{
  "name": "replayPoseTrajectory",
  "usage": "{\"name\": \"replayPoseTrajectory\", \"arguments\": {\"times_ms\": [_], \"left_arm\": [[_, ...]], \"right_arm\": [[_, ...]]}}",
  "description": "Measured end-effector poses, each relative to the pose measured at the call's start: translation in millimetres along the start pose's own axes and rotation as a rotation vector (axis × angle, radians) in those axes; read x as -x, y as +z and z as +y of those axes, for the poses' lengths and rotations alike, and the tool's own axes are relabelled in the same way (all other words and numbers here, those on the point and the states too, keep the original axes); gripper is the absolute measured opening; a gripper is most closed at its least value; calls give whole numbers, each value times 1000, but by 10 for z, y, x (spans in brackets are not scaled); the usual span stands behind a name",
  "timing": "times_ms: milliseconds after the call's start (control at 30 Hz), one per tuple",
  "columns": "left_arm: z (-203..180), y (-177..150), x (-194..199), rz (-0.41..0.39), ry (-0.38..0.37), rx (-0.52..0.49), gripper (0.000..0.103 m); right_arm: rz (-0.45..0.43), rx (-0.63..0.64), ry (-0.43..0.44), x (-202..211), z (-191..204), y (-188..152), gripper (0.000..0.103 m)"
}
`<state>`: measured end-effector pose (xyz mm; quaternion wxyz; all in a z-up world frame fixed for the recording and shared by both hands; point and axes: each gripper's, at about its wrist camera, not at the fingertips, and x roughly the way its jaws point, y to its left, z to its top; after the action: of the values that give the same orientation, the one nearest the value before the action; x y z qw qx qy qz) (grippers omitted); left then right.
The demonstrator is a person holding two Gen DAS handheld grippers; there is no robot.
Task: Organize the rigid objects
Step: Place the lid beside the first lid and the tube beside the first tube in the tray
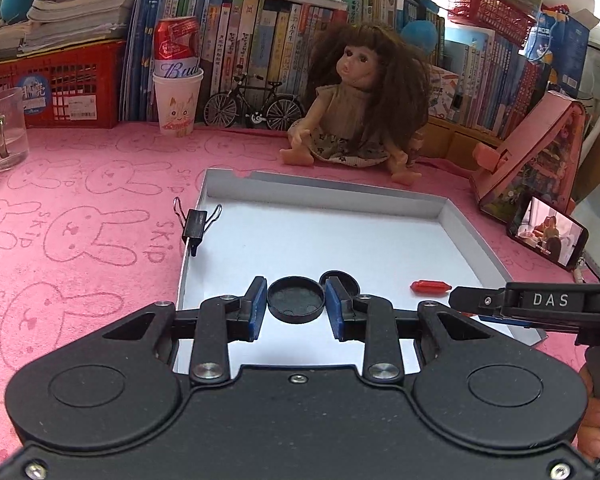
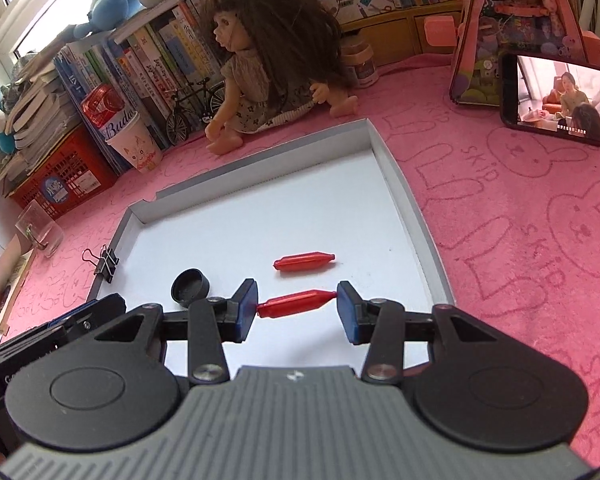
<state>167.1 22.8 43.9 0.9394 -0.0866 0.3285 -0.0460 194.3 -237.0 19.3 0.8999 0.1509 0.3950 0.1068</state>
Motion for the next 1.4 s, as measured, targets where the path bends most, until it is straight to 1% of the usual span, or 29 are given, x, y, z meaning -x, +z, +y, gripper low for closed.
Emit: {"name": "replayPoseTrajectory", "arguments": {"times_ms": [167, 467, 633, 1133, 1267, 1300, 1333, 1400], "left_arm": [[26, 65, -228, 45, 43, 15, 30], [18, 63, -407, 63, 72, 29, 30], [-6, 61, -455, 70, 72, 36, 30], [-111, 44, -542, 71, 71, 23, 30], [-120, 41, -539, 73, 57, 18, 30], [-120, 42, -533, 73, 53, 19, 30], [-120, 42, -525, 70, 53, 19, 31], [-126, 44, -506, 63, 50, 16, 37]], "right_arm": [[19, 11, -34, -107, 14, 58, 48], [39, 5, -59, -253, 19, 109, 49], [43, 22, -61, -299, 57, 129, 49], [31, 88, -107, -405, 142, 172, 51], [31, 89, -91, -405, 140, 171, 51], [30, 89, -90, -403, 140, 170, 51], [30, 89, -88, -401, 139, 169, 57], [27, 85, -83, -392, 133, 169, 63]]}}
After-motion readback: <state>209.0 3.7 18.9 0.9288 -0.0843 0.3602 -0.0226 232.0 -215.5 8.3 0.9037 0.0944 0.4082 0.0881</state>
